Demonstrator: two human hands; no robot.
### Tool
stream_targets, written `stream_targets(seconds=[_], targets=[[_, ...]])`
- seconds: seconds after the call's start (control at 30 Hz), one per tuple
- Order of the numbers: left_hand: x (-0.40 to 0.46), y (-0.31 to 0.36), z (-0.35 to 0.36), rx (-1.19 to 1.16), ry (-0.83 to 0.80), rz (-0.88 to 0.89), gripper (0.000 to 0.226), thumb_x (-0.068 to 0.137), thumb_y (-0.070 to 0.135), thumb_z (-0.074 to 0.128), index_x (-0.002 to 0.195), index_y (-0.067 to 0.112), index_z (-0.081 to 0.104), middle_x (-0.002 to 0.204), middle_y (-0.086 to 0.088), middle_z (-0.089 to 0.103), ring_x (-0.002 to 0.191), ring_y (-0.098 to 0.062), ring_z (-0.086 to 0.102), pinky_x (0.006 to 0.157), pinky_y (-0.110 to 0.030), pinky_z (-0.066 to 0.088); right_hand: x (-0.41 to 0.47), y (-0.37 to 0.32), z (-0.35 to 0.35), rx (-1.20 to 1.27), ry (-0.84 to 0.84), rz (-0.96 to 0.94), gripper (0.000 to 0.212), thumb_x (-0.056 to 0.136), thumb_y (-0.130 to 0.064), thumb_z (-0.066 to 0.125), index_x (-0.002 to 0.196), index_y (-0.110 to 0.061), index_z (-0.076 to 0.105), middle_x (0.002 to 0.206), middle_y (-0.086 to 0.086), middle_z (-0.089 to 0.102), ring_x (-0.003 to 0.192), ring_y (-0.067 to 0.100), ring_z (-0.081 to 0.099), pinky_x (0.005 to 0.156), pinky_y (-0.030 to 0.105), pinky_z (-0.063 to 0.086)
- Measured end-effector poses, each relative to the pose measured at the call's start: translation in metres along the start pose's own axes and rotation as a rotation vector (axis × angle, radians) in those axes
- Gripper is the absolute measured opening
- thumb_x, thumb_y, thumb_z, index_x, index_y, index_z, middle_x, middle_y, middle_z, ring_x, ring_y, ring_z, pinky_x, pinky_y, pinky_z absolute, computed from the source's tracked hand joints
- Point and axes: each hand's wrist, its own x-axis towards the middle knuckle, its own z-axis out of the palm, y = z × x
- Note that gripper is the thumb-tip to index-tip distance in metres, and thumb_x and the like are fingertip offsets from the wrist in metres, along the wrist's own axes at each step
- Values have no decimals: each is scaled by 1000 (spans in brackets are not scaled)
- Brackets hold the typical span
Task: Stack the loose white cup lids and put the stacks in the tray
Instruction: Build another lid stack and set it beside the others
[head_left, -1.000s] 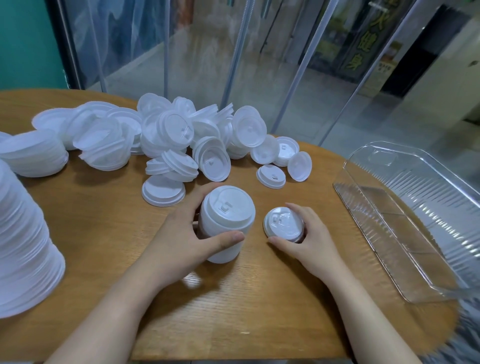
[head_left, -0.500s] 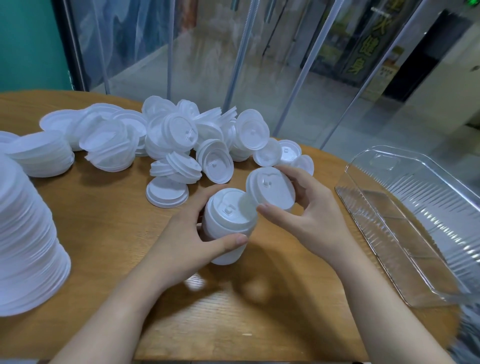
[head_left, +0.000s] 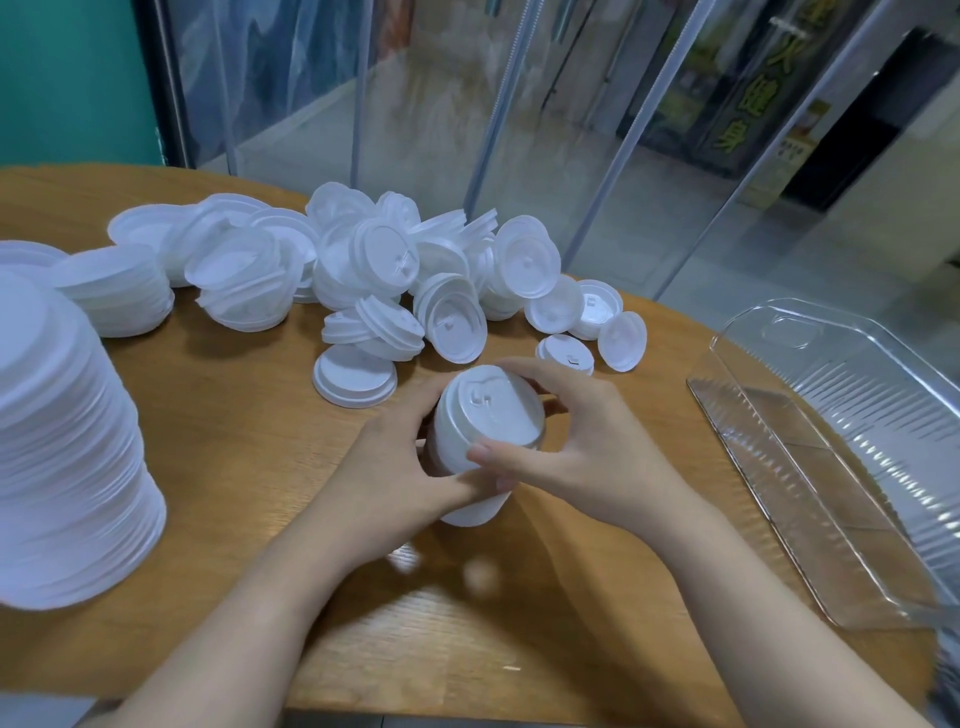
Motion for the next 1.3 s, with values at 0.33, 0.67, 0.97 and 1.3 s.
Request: stream_targets(seconds=[0.33,0.67,0.97,1.3], targets=[[1,-1,-1,9,-8,1,70,71,31,93,130,44,59,121,30,68,115,8,62,95,-21,51,-4,13,1,71,-87,-9,67,75,-50,87,130,-50,49,125,-38,59,119,-12,56,92,5,42],[3,-4,0,-23,-19,-20,81,56,47,91,130,44,59,123,30,66,118,8,60,95,-19,47,42,119,-22,-128,236,199,57,89,-51,73,138,-27,55,132,-13,60,124,6,55,107,39,47],[1,-6,-2,-5,-26,6,79,58,45,94,128,46,59,124,28,67,118,6,61,90,-7,46,87,168,9,-264,386,265,54,89,-58,65,126,-19,58,114,1,60,108,21,54,91,44,50],[2,-5,-3,2,-34,6,75,58,46,91,126,47,60,122,28,68,117,5,62,92,-10,48,82,154,2,-58,377,249,43,84,-51,78,117,-29,63,115,-10,66,112,9,60,96,39,52]])
